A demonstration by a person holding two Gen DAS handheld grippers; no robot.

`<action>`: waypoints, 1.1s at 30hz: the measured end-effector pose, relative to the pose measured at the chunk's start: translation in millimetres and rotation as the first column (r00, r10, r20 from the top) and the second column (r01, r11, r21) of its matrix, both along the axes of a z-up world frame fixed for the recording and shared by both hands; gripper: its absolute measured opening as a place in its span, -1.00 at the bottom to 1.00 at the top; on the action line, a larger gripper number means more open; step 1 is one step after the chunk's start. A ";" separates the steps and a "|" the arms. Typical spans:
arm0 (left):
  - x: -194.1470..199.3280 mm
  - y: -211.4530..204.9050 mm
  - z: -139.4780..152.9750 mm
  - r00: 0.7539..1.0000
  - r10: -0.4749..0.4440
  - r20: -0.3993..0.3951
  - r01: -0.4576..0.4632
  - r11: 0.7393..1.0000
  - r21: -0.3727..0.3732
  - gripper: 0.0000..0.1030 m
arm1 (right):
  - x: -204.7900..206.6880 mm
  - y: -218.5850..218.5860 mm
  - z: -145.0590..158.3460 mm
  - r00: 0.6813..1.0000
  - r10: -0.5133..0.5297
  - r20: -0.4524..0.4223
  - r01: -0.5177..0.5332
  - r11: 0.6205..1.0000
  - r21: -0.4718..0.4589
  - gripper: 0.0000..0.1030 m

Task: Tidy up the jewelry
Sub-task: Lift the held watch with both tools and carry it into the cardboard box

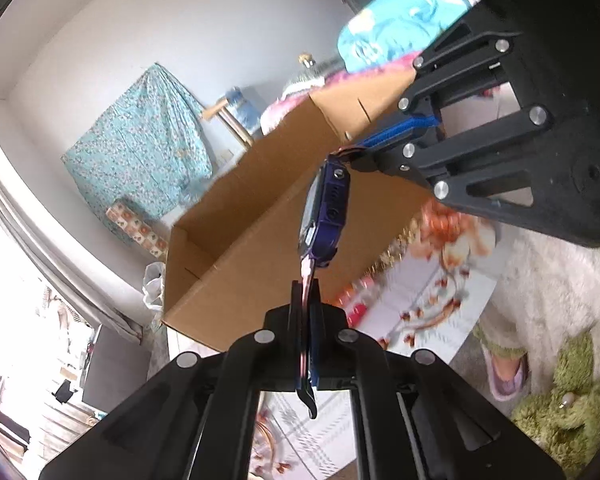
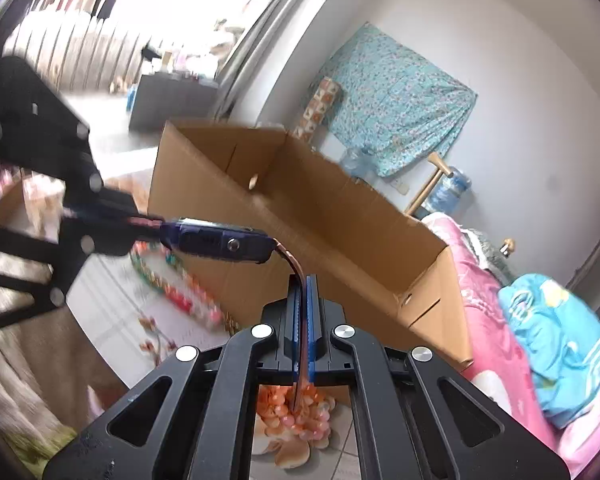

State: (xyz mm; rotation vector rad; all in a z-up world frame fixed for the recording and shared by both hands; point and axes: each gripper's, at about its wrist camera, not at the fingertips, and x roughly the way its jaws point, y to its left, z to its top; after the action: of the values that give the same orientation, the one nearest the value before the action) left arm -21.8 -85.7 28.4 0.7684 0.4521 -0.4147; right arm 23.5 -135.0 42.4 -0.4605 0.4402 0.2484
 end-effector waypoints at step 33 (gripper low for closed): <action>331.6 4.2 -1.3 0.585 0.216 -0.782 -0.341 0.940 0.005 -0.73 | 320.1 -12.1 -47.5 0.485 0.024 -0.874 0.138 0.985 0.103 -0.81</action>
State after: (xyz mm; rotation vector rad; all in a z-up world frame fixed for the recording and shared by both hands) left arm 309.8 -81.5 27.2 0.3140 1.3409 -0.4635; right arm 343.5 -147.1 -5.1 -0.1096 1.4584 0.4525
